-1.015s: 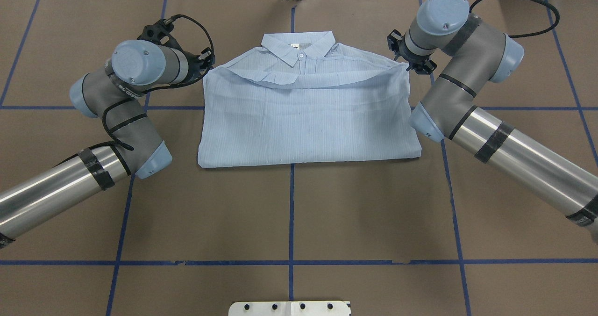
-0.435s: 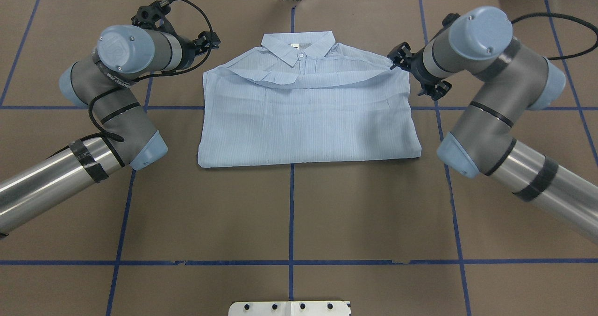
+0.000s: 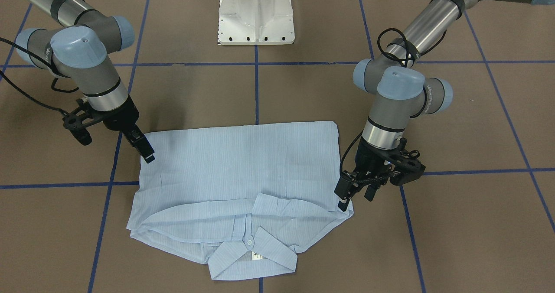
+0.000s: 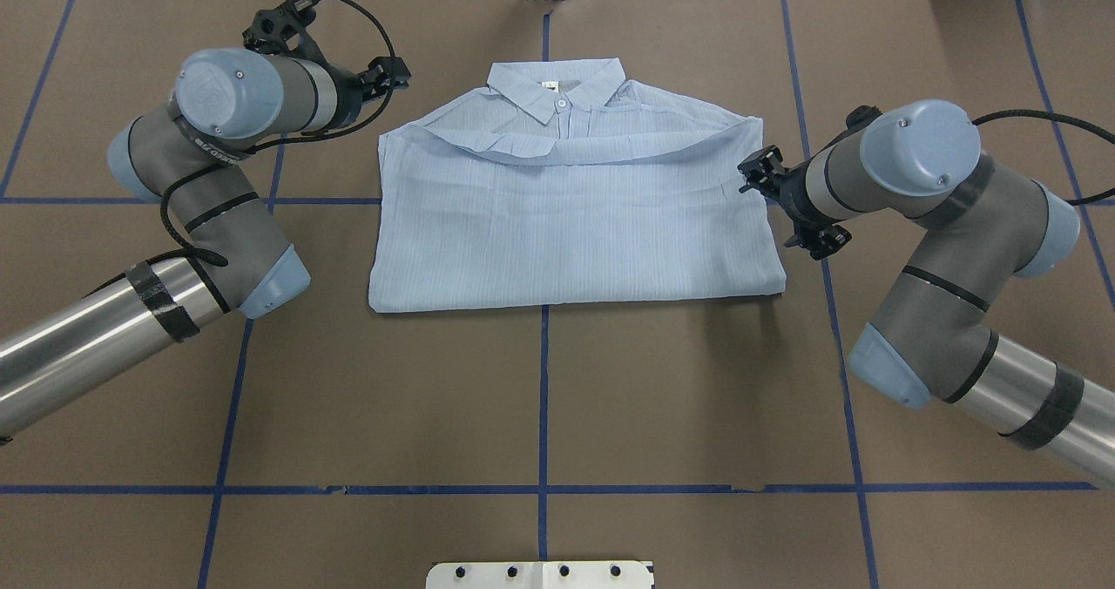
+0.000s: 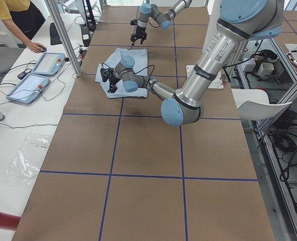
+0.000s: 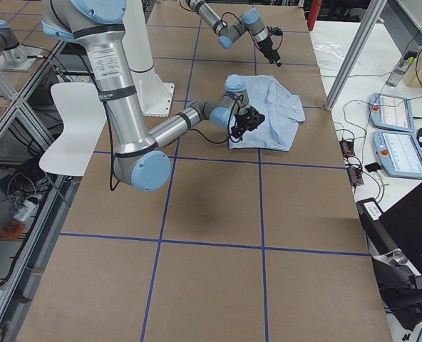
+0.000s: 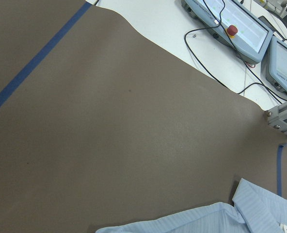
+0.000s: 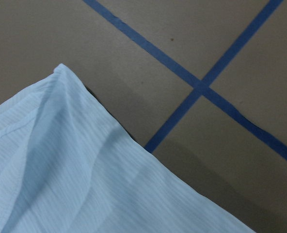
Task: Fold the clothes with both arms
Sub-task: 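Release the hem and move the right gripper to the folded shirt's near corner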
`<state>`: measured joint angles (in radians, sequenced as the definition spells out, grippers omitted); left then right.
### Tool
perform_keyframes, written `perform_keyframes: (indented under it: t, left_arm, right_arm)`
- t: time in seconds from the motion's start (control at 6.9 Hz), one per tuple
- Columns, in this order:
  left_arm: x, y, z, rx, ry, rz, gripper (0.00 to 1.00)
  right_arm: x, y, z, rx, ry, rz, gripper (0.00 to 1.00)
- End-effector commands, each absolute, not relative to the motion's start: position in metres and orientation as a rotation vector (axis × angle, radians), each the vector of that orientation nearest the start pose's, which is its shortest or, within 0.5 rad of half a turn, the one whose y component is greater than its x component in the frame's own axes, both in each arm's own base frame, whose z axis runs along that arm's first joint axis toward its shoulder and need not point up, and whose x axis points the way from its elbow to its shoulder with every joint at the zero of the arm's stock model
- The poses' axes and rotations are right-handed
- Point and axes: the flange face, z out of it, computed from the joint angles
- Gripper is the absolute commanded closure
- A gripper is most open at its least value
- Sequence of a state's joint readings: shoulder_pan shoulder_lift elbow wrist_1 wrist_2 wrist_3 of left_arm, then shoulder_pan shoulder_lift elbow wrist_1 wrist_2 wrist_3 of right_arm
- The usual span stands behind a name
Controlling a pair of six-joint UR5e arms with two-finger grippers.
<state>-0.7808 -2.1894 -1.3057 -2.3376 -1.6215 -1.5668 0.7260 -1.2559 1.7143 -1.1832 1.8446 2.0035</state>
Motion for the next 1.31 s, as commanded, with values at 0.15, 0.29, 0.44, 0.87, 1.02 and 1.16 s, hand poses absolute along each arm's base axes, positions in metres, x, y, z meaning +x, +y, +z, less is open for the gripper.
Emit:
perform_keyframes:
  t: [0.15,0.29,0.44,0.87,1.02,1.16]
  left_arm:
    - [0.438,-0.616,0.332,0.404,1.061,-0.674,0.00]
    - [0.437,-0.616,0.333,0.406,1.059,-0.673,0.00]
    - [0.437,-0.616,0.334,0.405,1.058,-0.675,0.00]
    - [0.437,-0.616,0.334,0.404,1.056,-0.675,0.00]
    - [0.437,-0.616,0.334,0.402,1.057,-0.676,0.00]
    - [0.437,-0.615,0.331,0.404,1.063,-0.676,0.00]
  right_arm:
    - [-0.428,-0.467,0.398,-0.219,-0.875,1.055,0.12]
    - [-0.432,-0.462,0.402,-0.201,-0.867,1.063,0.12]
    - [-0.430,-0.456,0.408,-0.203,-0.858,1.062,0.14]
    - [-0.426,-0.451,0.422,-0.208,-0.837,1.069,0.24]
    - [-0.426,-0.451,0.421,-0.207,-0.837,1.068,0.48]
    - [-0.425,-0.449,0.420,-0.210,-0.840,1.065,0.99]
